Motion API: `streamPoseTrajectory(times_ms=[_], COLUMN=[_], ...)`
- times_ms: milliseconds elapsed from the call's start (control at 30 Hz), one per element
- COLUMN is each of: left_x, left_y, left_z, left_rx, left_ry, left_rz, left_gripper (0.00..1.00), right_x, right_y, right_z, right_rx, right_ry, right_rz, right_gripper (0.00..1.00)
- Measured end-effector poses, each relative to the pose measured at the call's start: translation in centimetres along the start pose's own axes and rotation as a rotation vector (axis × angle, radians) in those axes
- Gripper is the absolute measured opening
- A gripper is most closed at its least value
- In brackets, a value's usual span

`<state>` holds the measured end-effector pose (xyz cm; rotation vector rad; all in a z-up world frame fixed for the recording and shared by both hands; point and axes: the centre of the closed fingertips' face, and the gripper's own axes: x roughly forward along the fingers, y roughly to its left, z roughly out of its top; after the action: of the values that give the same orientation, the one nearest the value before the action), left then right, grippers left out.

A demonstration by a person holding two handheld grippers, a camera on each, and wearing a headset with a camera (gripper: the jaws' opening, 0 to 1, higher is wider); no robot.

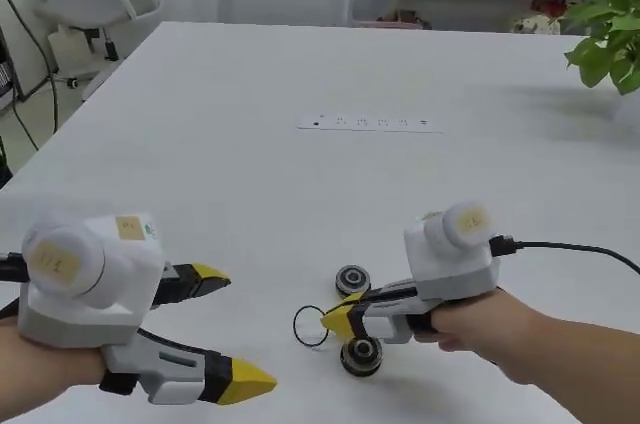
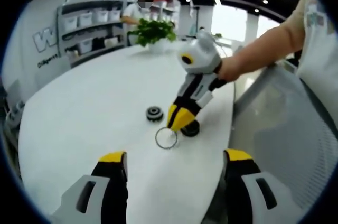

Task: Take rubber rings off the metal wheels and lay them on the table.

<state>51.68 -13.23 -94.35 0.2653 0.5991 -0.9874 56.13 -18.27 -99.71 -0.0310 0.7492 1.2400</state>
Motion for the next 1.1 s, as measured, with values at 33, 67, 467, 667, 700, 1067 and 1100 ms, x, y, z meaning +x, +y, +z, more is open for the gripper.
streamPoseTrajectory(times_ms=[33,67,467,667,700,1067,1100], left_x=[0.0,0.0,0.4,0.6,0.6,1.9,2.1], left_y=[0.0,0.0,-0.2,-0.1,-0.1,0.1,0.0], left_z=[0.0,0.0,0.2,0.2,0.3,1.0,1.1], left_rx=[0.000,0.000,0.009,0.014,0.015,0.026,0.029], left_ry=[0.001,0.002,0.013,0.021,0.021,0.026,0.028], left_rz=[-0.001,-0.001,-0.014,-0.018,-0.018,-0.038,-0.041], left_gripper=[0.75,0.75,0.75,0.74,0.74,0.71,0.71], right_x=[0.0,-0.1,-1.3,-2.1,-2.4,-4.9,-5.2], right_y=[0.1,0.1,0.7,0.8,0.7,-0.7,-0.9], right_z=[0.0,0.0,0.3,0.6,0.7,0.2,0.1], right_rx=[-0.009,-0.016,-0.052,-0.053,-0.052,-0.038,-0.036], right_ry=[0.002,0.004,-0.012,-0.032,-0.036,-0.065,-0.067], right_rz=[-0.001,0.000,0.005,0.004,0.003,-0.032,-0.035], right_gripper=[0.07,0.08,0.24,0.27,0.28,0.31,0.31])
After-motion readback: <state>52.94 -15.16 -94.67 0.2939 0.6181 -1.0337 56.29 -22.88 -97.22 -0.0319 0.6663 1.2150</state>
